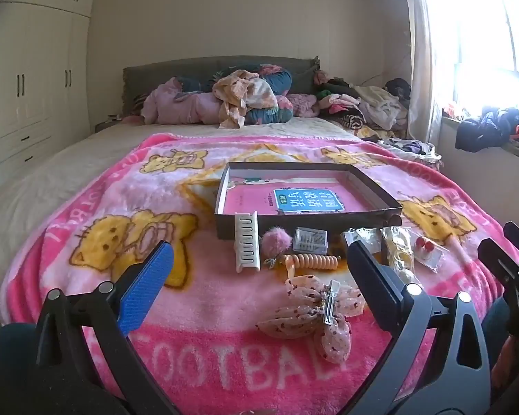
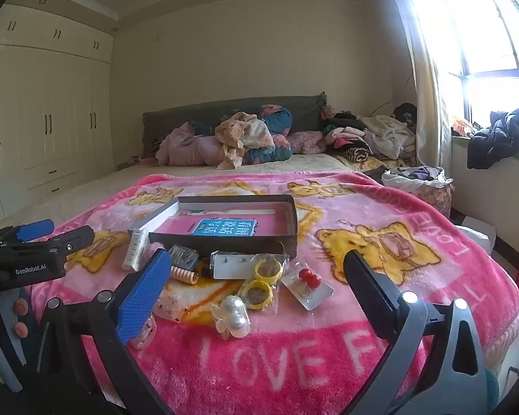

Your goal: Organize jewelry

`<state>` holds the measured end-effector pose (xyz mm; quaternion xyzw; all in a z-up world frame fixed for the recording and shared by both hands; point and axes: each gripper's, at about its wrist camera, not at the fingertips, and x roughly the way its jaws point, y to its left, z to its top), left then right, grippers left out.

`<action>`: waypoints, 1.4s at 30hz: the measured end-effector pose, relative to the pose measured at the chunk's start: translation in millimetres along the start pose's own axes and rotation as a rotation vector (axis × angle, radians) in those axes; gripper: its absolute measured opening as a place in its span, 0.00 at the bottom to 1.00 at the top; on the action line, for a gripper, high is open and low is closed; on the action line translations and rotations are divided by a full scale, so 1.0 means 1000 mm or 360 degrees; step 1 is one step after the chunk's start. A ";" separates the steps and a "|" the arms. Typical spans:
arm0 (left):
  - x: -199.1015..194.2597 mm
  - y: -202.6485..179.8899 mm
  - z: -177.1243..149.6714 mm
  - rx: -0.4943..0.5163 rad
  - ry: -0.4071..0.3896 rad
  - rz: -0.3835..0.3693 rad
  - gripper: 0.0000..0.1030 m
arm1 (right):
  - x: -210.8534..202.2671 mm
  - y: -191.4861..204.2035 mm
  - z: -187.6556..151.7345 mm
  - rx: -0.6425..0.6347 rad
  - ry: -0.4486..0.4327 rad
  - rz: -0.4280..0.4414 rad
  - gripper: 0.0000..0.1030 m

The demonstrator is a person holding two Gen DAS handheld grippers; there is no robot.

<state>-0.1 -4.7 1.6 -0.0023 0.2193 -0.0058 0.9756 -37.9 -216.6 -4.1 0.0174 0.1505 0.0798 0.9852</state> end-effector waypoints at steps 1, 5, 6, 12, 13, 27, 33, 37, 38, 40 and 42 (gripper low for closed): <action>0.000 -0.001 0.000 -0.0001 0.0000 0.0001 0.89 | 0.000 0.000 0.001 -0.0001 0.0004 0.0003 0.94; 0.001 -0.006 0.000 -0.0010 -0.0001 0.0002 0.89 | -0.001 0.003 0.001 -0.0002 0.0000 0.0004 0.94; -0.002 -0.002 0.002 -0.0002 0.0000 0.0004 0.89 | -0.001 0.004 0.002 -0.0003 -0.0001 0.0004 0.94; -0.003 -0.001 0.001 -0.0002 -0.0002 0.0003 0.89 | -0.001 0.004 0.002 0.0001 -0.0008 0.0007 0.94; -0.003 -0.001 0.001 -0.0002 -0.0002 0.0002 0.89 | -0.002 0.005 0.003 0.0000 -0.0012 0.0007 0.94; -0.003 -0.001 0.001 -0.0006 0.0000 0.0000 0.89 | -0.002 0.005 0.002 0.0002 -0.0015 0.0007 0.94; -0.003 -0.001 0.002 -0.0006 0.0000 -0.0005 0.89 | -0.003 0.006 0.003 0.0005 -0.0020 0.0006 0.94; -0.003 -0.001 0.002 -0.0007 -0.0001 -0.0004 0.89 | -0.003 0.005 0.003 0.0005 -0.0020 0.0009 0.94; -0.003 -0.001 0.002 -0.0007 0.0000 -0.0003 0.89 | -0.003 0.005 0.003 0.0007 -0.0019 0.0011 0.94; -0.003 -0.001 0.001 -0.0007 0.0001 -0.0004 0.89 | -0.003 0.005 0.002 0.0006 -0.0018 0.0012 0.94; -0.003 -0.001 0.002 -0.0006 0.0005 -0.0007 0.89 | -0.003 0.005 0.003 0.0010 -0.0017 0.0014 0.94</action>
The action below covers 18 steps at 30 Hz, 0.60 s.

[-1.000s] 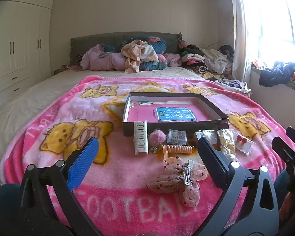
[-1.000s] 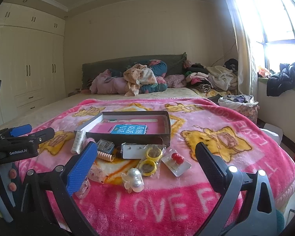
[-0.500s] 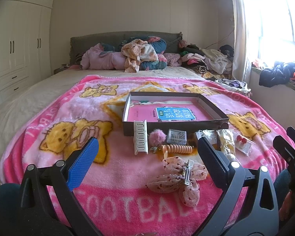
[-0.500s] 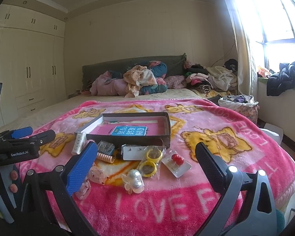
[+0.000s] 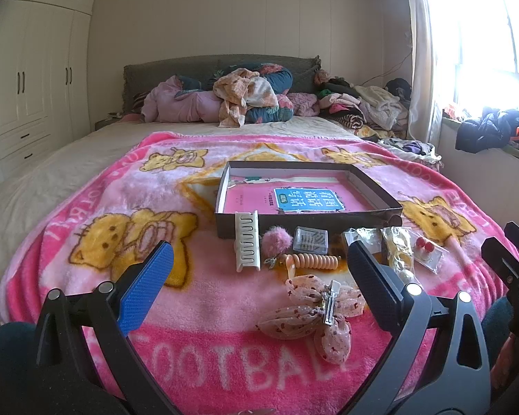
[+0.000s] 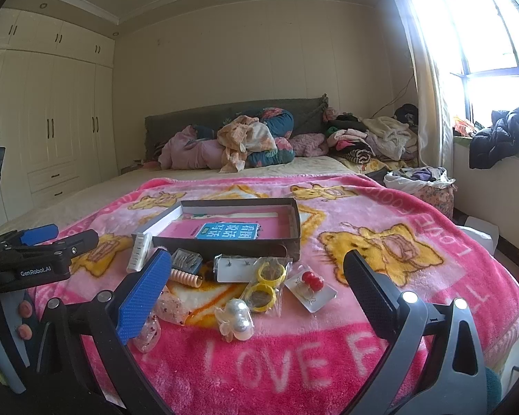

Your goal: Organize jewelry

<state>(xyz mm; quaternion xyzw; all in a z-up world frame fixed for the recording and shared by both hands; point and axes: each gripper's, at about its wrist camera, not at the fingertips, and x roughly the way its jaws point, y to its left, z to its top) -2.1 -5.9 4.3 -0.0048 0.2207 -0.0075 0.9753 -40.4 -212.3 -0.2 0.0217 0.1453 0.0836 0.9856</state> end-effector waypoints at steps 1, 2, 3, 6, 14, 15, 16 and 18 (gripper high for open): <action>0.000 0.000 0.000 -0.0001 0.0003 -0.0001 0.89 | 0.000 0.000 0.000 -0.0001 0.0002 -0.0001 0.94; 0.000 -0.001 0.000 -0.0001 0.0008 -0.0002 0.89 | 0.000 0.000 0.000 -0.0001 0.0008 0.0000 0.94; 0.002 0.000 -0.001 -0.0001 0.0017 -0.0007 0.89 | 0.001 0.001 0.000 0.0002 0.0018 0.0004 0.94; 0.009 0.003 -0.004 -0.0012 0.0076 -0.0045 0.89 | 0.006 0.001 -0.001 -0.0007 0.0055 -0.0005 0.94; 0.024 0.013 -0.011 -0.0031 0.0177 -0.0081 0.89 | 0.036 0.006 -0.011 -0.0031 0.0276 0.0049 0.94; 0.026 0.014 -0.012 -0.0029 0.0191 -0.0085 0.89 | 0.039 0.005 -0.014 -0.0037 0.0299 0.0053 0.94; 0.028 0.014 -0.013 -0.0028 0.0201 -0.0089 0.89 | 0.044 0.006 -0.016 -0.0051 0.0333 0.0053 0.94; 0.032 0.015 -0.015 -0.0022 0.0230 -0.0113 0.89 | 0.052 0.007 -0.018 -0.0065 0.0376 0.0077 0.94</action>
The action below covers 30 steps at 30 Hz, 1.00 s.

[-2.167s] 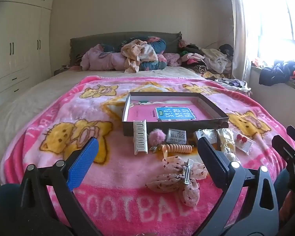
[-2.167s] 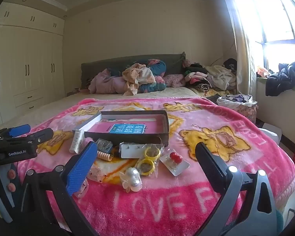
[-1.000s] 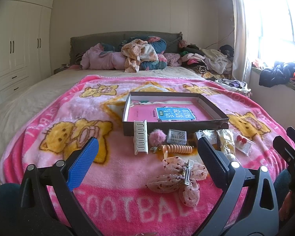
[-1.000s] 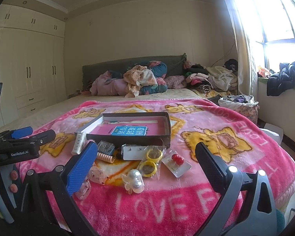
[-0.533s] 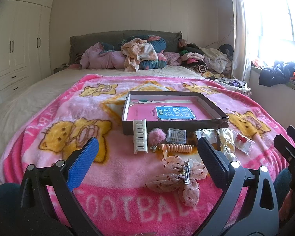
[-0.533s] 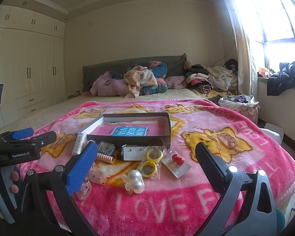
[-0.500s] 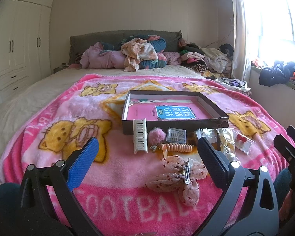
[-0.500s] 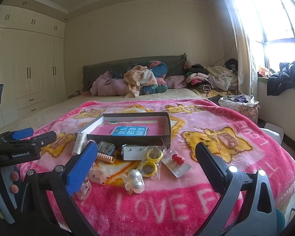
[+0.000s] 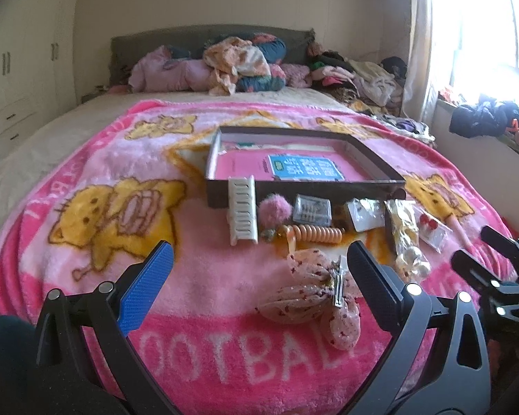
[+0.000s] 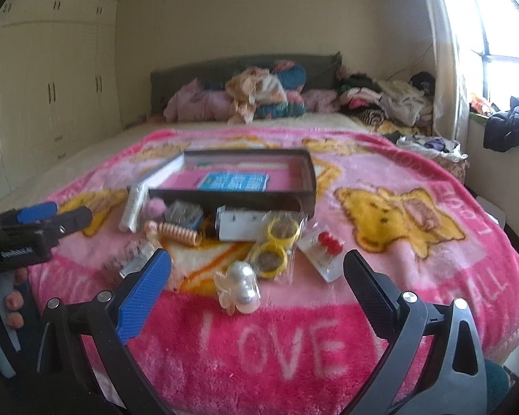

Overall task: Organize jewelry
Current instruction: 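Grasp the pink-dotted bow clip with the left gripper while the right grasps pearl earrings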

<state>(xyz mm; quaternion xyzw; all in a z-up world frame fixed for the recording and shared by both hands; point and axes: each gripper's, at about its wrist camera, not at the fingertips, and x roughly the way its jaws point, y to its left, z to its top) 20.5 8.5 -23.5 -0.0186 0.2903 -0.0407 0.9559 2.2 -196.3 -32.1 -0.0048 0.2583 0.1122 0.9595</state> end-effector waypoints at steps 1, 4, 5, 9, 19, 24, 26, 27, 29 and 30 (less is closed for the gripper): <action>0.003 0.000 -0.001 0.0012 0.0015 0.0000 0.89 | 0.005 0.001 0.000 -0.0018 0.0026 0.0003 0.94; 0.011 -0.002 -0.004 0.0039 0.0061 -0.0011 0.89 | 0.016 0.002 -0.002 -0.0049 0.0084 0.0036 0.94; 0.015 -0.002 -0.006 0.0038 0.0087 -0.0031 0.89 | 0.019 0.002 -0.003 -0.0055 0.0097 0.0053 0.94; 0.027 -0.003 -0.012 0.0061 0.0163 -0.0119 0.89 | 0.033 0.001 -0.008 -0.0059 0.0185 0.0116 0.94; 0.049 -0.015 -0.024 0.0157 0.0299 -0.0252 0.89 | 0.060 -0.002 -0.016 -0.0040 0.0337 0.0213 0.76; 0.057 -0.026 -0.027 0.0218 0.0342 -0.0315 0.82 | 0.066 -0.003 -0.019 -0.0031 0.0383 0.0259 0.51; 0.060 -0.031 -0.028 0.0238 0.0359 -0.0330 0.77 | 0.065 -0.004 -0.020 -0.0034 0.0386 0.0271 0.38; 0.062 -0.033 -0.028 0.0241 0.0372 -0.0342 0.73 | 0.065 -0.005 -0.020 -0.0036 0.0387 0.0273 0.34; 0.064 -0.036 -0.028 0.0251 0.0379 -0.0360 0.69 | 0.064 -0.008 -0.020 -0.0025 0.0388 0.0287 0.33; 0.065 -0.038 -0.028 0.0262 0.0377 -0.0362 0.66 | 0.064 -0.010 -0.020 -0.0019 0.0388 0.0290 0.33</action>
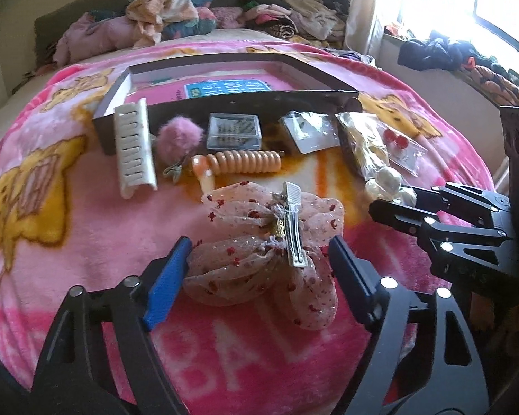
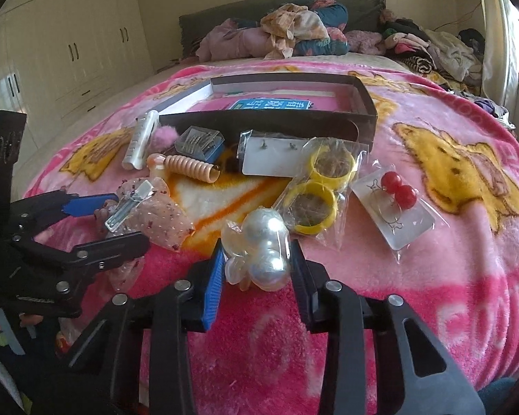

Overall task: Organize jewelry
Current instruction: 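Grasp the pink-dotted bow clip with the left gripper while the right grasps pearl earrings, then place the bow clip and pearl earrings into the box, opening both grippers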

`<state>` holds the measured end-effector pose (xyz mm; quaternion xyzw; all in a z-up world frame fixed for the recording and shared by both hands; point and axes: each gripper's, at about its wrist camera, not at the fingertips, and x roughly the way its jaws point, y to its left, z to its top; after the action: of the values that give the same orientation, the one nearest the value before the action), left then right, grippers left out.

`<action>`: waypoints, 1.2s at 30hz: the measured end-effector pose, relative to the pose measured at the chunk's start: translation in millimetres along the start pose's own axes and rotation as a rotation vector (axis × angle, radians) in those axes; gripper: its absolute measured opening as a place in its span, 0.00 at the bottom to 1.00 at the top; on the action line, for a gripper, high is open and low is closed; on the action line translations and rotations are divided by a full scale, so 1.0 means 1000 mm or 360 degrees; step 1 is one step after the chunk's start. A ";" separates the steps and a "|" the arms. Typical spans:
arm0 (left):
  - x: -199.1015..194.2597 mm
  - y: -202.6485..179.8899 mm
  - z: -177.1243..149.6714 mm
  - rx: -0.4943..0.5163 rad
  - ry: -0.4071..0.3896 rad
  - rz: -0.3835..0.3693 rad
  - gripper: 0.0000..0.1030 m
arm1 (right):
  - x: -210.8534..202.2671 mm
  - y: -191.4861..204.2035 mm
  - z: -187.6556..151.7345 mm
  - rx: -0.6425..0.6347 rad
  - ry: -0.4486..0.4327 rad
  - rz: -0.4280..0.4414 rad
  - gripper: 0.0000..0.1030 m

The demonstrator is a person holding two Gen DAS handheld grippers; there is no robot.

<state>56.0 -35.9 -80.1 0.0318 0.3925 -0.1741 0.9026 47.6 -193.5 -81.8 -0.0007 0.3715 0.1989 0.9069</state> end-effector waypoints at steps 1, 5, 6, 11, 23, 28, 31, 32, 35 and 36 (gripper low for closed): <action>0.001 -0.001 0.001 0.0006 0.0002 -0.0004 0.61 | -0.001 -0.001 0.000 0.0005 -0.0003 0.0005 0.33; 0.003 -0.004 0.003 0.0016 0.0007 -0.0047 0.37 | -0.012 -0.006 -0.001 0.0046 -0.0039 0.0025 0.32; 0.002 -0.004 0.003 0.0015 0.0008 -0.0060 0.29 | -0.014 -0.006 -0.001 0.0053 -0.0048 0.0026 0.32; -0.005 -0.004 0.007 -0.0016 -0.0017 -0.0160 0.11 | -0.028 -0.016 0.002 0.0139 -0.0090 0.0026 0.32; -0.022 0.002 0.042 -0.0049 -0.0167 -0.0177 0.09 | -0.046 -0.032 0.027 0.0200 -0.0197 -0.0008 0.32; -0.016 0.020 0.059 -0.0110 -0.0193 -0.0110 0.09 | -0.045 -0.038 0.047 0.0186 -0.0238 -0.0032 0.32; -0.013 0.033 0.070 -0.0153 -0.0210 -0.0062 0.09 | -0.043 -0.043 0.059 0.0186 -0.0255 -0.0045 0.32; -0.011 0.038 0.075 -0.0176 -0.0217 -0.0047 0.09 | -0.041 -0.044 0.062 0.0190 -0.0260 -0.0045 0.32; -0.010 0.049 0.083 -0.0225 -0.0227 -0.0033 0.09 | -0.037 -0.047 0.077 0.0188 -0.0283 -0.0056 0.32; -0.010 0.053 0.086 -0.0235 -0.0233 -0.0020 0.09 | -0.035 -0.048 0.082 0.0182 -0.0288 -0.0061 0.32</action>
<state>128.1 -0.7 -17.7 -0.0499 0.3375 -0.1521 0.9276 97.6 -238.4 -5.9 0.0620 0.2989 0.1592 0.9389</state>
